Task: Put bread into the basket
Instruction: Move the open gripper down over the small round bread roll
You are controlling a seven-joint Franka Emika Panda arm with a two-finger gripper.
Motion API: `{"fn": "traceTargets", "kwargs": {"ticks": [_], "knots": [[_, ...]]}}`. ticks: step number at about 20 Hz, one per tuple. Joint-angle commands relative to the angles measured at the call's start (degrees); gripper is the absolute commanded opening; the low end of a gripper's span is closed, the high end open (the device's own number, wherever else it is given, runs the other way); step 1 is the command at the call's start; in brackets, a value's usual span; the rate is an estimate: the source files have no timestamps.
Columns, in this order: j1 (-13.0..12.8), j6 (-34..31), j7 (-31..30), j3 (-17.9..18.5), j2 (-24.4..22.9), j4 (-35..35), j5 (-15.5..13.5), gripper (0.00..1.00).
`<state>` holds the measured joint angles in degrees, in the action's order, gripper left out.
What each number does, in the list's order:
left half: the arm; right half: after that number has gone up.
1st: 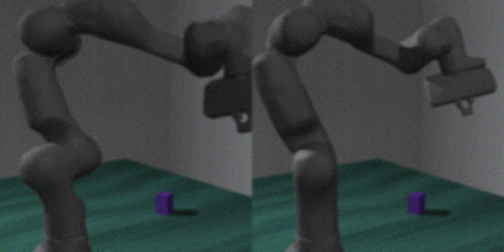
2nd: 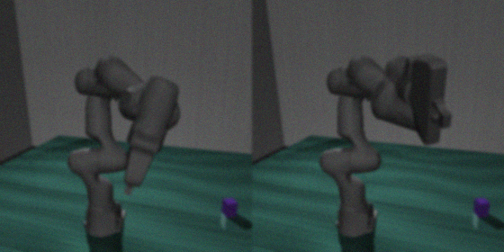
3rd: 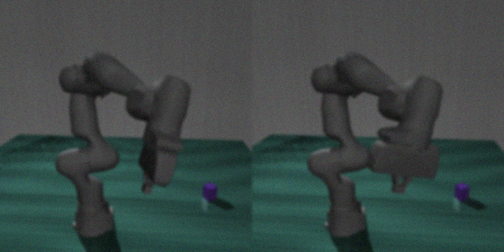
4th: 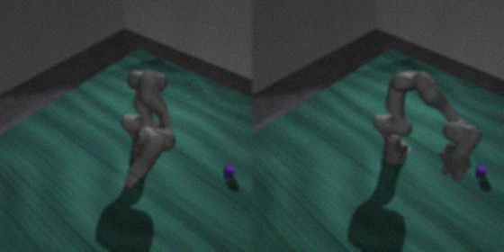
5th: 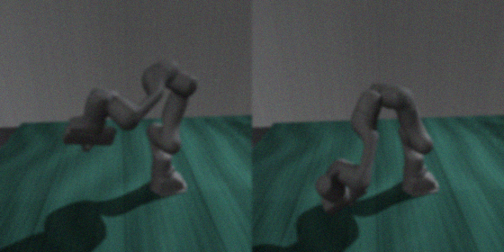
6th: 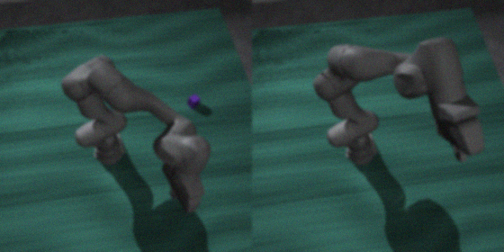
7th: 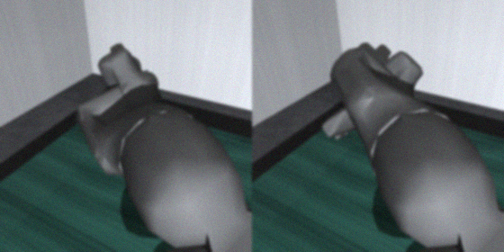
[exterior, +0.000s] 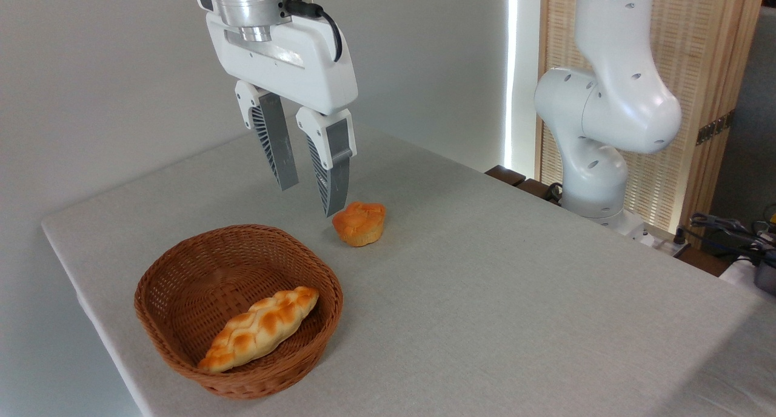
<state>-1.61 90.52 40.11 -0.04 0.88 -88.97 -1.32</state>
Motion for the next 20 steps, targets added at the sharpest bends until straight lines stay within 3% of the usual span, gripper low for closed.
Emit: {"fn": "traceTargets", "kwargs": {"ticks": [1, 13, 18, 20], "knots": [[-0.32, -1.31, 0.24, 0.47, -0.17, 0.29, 0.18, 1.00], [-0.32, -0.70, 0.32, -0.14, -0.78, -1.90, 0.00, 1.00], [-0.58, 1.05, 0.15, -1.02, -6.75, -10.50, -2.46, 1.00], [-2.07, 2.81, 0.67, -1.02, -9.91, -15.24, -4.29, 1.00]]}}
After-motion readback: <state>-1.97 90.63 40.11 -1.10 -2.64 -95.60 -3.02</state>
